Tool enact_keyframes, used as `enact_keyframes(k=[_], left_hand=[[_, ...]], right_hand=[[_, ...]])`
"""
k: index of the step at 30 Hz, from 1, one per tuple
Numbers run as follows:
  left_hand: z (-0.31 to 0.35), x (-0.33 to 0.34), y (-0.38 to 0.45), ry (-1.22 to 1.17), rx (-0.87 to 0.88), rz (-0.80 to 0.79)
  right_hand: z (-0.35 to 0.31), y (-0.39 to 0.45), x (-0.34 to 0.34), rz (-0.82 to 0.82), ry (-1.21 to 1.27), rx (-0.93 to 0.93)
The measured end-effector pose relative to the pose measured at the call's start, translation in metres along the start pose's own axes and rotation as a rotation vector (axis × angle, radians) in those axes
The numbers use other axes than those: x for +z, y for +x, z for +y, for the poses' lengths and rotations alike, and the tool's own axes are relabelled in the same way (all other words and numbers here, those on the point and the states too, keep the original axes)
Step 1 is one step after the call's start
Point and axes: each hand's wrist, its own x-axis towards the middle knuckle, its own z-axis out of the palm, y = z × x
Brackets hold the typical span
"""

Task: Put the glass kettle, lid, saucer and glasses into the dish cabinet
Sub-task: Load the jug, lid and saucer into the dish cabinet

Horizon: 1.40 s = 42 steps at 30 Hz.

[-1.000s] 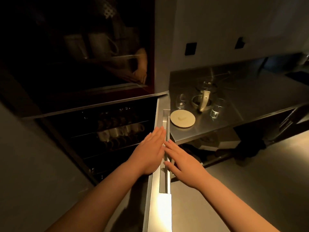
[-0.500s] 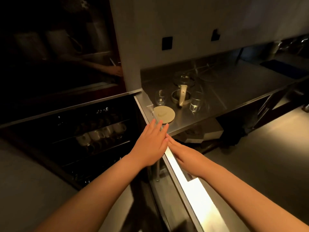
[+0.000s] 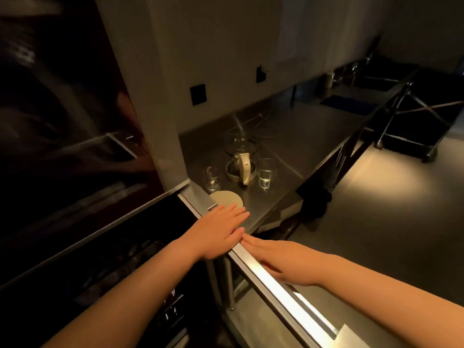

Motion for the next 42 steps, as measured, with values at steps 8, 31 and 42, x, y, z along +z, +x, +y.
enact_keyframes(k=[8, 31, 42], left_hand=[[-0.058, -0.009, 0.028, 0.002, 0.112, -0.097], [-0.114, 0.006, 0.148, 0.066, -0.222, -0.465], [-0.131, 0.041, 0.194, 0.090, -0.300, -0.705]], right_hand=[[0.000, 0.071, -0.003, 0.142, -0.024, 0.103], [0.145, 0.142, -0.026, 0.306, -0.019, 0.354], [0.215, 0.206, -0.017, 0.388, -0.012, 0.418]])
